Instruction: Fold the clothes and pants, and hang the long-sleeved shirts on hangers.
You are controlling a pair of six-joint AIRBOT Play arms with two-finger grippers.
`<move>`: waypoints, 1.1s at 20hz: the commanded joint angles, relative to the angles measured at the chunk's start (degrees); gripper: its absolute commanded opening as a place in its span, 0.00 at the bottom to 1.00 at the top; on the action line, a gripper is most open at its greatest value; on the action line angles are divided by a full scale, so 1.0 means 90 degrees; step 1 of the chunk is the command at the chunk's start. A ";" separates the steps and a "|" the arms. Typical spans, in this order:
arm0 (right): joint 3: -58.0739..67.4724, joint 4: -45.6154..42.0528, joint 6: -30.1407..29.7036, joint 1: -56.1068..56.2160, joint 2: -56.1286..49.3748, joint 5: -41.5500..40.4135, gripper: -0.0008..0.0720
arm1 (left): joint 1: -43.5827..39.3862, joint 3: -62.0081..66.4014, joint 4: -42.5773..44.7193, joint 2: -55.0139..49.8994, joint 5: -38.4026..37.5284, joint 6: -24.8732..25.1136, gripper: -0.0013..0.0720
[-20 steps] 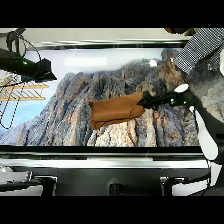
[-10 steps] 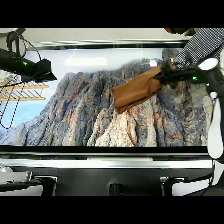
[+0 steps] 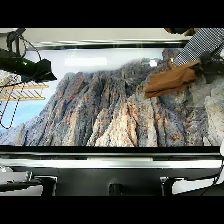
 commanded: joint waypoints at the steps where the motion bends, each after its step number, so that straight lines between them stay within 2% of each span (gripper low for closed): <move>1: 0.0104 -0.0814 0.0753 -0.0692 0.0041 -0.0153 0.05 | 0.0000 -0.0002 0.0000 0.0000 0.0002 -0.0002 0.05; 5: 0.0104 -0.1217 0.1268 -0.1540 0.0061 0.0036 0.05 | -0.0002 -0.0002 0.0000 0.0000 0.0002 -0.0002 0.05; 8: 0.0102 -0.1870 0.1707 -0.2055 0.0138 0.0561 0.05 | 0.0000 -0.0002 0.0000 0.0000 0.0002 -0.0002 0.05; 12: 0.0085 -0.3480 0.1736 -0.2528 0.0262 0.1790 0.05 | -0.0002 -0.0002 0.0000 0.0000 0.0002 0.0000 0.05; 15: -0.0311 -0.4104 0.1732 -0.2902 0.0469 0.2278 0.05 | -0.0002 -0.0002 0.0002 0.0000 0.0005 0.0000 0.05; 18: -0.1214 -0.4289 0.1732 -0.3262 0.0918 0.2147 0.05 | -0.0002 -0.0002 0.0000 0.0000 0.0005 0.0000 0.05; 22: -0.2873 -0.4308 0.1717 -0.3619 0.1736 0.1282 0.05 | -0.0002 -0.0002 0.0000 0.0000 0.0005 -0.0002 0.05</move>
